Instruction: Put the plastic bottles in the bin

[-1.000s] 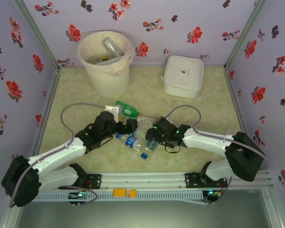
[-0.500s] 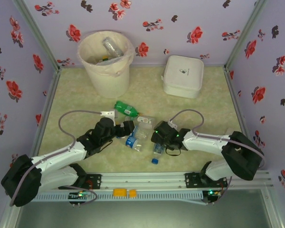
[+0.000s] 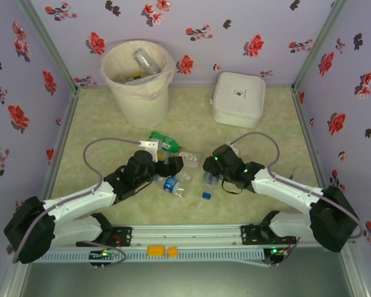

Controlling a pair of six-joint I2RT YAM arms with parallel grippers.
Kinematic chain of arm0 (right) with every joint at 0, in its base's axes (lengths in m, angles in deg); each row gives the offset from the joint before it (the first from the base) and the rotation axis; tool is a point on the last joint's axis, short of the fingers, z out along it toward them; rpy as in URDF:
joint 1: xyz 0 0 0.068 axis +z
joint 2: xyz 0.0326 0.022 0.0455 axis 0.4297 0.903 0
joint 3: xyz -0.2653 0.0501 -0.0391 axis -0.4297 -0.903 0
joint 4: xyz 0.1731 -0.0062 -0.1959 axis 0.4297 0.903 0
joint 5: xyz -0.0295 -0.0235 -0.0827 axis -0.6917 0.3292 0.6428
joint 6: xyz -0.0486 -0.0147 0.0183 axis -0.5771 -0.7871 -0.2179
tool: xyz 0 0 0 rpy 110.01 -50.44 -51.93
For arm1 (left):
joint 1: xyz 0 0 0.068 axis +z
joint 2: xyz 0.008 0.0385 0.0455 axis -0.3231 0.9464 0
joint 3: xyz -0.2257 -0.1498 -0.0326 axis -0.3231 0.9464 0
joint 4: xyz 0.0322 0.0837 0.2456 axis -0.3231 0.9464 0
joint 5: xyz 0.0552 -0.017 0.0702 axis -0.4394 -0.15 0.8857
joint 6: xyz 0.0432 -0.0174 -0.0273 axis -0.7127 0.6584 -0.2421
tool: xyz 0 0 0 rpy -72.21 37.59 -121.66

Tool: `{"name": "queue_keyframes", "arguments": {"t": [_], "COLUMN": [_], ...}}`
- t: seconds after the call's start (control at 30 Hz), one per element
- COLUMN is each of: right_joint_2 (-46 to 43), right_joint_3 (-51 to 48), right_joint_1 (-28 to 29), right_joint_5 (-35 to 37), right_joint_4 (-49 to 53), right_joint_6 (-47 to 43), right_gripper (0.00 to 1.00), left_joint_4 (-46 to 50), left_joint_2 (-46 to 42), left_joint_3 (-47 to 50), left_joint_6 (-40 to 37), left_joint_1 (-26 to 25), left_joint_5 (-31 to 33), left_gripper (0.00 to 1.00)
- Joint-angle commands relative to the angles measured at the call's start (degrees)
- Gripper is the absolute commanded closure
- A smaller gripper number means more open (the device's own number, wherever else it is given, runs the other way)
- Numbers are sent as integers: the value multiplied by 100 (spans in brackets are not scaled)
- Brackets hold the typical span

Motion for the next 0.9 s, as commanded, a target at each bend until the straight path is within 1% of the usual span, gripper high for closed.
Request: {"name": "queue_keyframes", "arguments": {"t": [0.0,0.13,0.2,0.33,0.5,0.67,0.87], "right_joint_2": [-292,-361,-362,-400,-527,-670,-804], "right_joint_3": [580,914,937,787,507,369,265], "right_joint_1": [-139,-195,-191,-191,-184,-185,-194], "right_joint_5": [-173,-339,-517,-630,-684,-400,103], "right_joint_4": [145,28,-156,-450,-840,-725,-486], "right_joint_6": [-684,-761,-670,-455,-262,-340,-559], "right_gripper": [53,53,53,54,55,56,56], "left_joint_4": [-701,-1525,-1759,-1951,-2149,-2513,-2634], "left_joint_2": [233,717,949,1369,1816,2047,1841], "left_joint_3": [-318,-385,-470,-657,-741,-764,-630], "left_joint_6": [-436,-549,-570,-626,-488,-190,145], "left_joint_1": [-132,-349,-471,-730,-761,-784,-882], "left_joint_5": [-653,-1054,-1179,-1200,-1191,-1383,-1437], "left_gripper": [0,0,0,0,0,1,0]}}
